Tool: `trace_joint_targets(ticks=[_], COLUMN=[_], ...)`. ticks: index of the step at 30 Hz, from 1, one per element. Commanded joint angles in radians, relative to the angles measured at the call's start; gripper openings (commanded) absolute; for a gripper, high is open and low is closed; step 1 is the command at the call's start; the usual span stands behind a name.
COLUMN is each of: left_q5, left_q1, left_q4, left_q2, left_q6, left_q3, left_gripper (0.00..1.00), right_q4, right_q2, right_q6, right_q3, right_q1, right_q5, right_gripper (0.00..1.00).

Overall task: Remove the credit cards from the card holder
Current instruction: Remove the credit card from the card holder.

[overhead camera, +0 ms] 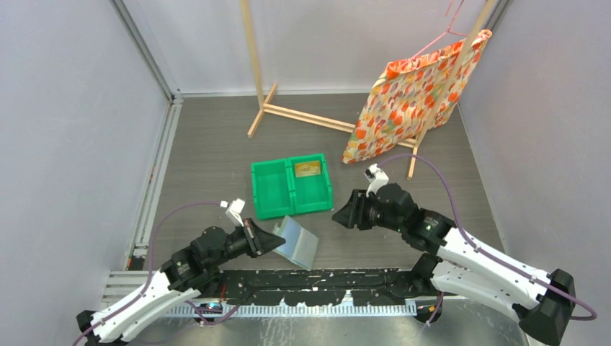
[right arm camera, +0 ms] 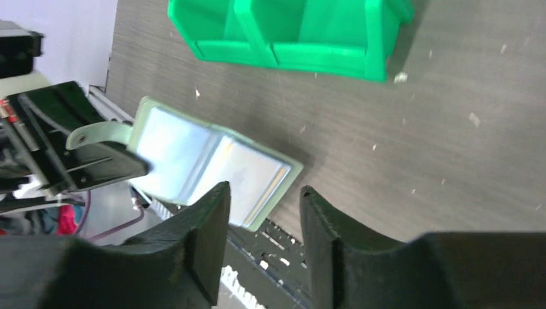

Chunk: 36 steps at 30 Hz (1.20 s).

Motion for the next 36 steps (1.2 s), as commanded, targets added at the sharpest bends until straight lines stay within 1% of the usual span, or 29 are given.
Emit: trace_joint_targets(ticks=[1,2,4,5,7,10,13,14,17,20,23,24,27,30,33,36], left_q5=[0.04,0.033,0.013,0.002,-0.018,-0.036,-0.084,-0.098,-0.137,-0.167,-0.158,-0.155,-0.166,-0.154,-0.123,-0.091], left_q1=[0.003,0.002,0.002,0.002,0.002,0.002,0.002,0.002,0.002,0.002,0.002,0.002,0.002,0.002,0.001,-0.001], left_q4=[0.235,0.243,0.24,0.226,0.182,0.121,-0.026,-0.088,-0.194,-0.223,-0.162,-0.129,-0.112,-0.111,-0.102,-0.069], left_q2=[-0.009,-0.021,-0.057,-0.078,-0.072,-0.062,-0.086,-0.08,-0.062,-0.044,0.011,0.037,0.163,0.348,0.525,0.613], left_q6=[-0.105,-0.124,-0.167,-0.183,-0.175,-0.16,-0.137,-0.127,-0.108,-0.112,-0.109,-0.101,-0.059,0.024,0.103,0.151], left_q3=[-0.093,-0.122,-0.185,-0.201,-0.203,-0.197,-0.162,-0.144,-0.096,-0.077,-0.064,-0.054,0.019,0.127,0.23,0.284], left_gripper=[0.0,0.01,0.01,0.01,0.01,0.0,0.01,0.01,0.01,0.01,0.01,0.01,0.01,0.01,0.01,0.01], right_q4=[0.073,0.068,0.116,0.151,0.22,0.303,0.414,0.433,0.457,0.505,0.51,0.495,0.415,0.296,0.225,0.19], right_q2=[-0.094,-0.105,-0.113,-0.108,-0.081,0.006,0.111,0.146,0.228,0.278,0.274,0.253,0.196,0.156,0.122,0.092], right_q6=[0.257,0.27,0.299,0.316,0.34,0.365,0.386,0.386,0.395,0.42,0.439,0.44,0.423,0.382,0.363,0.362], right_q3=[-0.091,-0.104,-0.137,-0.158,-0.188,-0.208,-0.207,-0.194,-0.173,-0.183,-0.202,-0.206,-0.207,-0.182,-0.171,-0.176], right_q1=[0.052,0.061,0.08,0.09,0.12,0.174,0.216,0.227,0.257,0.266,0.268,0.268,0.268,0.267,0.268,0.267], right_q5=[0.064,0.097,0.103,0.103,0.115,0.16,0.181,0.19,0.232,0.24,0.262,0.277,0.321,0.361,0.391,0.404], right_gripper=[0.45,0.35,0.21,0.18,0.16,0.16,0.16,0.16,0.16,0.19,0.23,0.25,0.28,0.29,0.29,0.29])
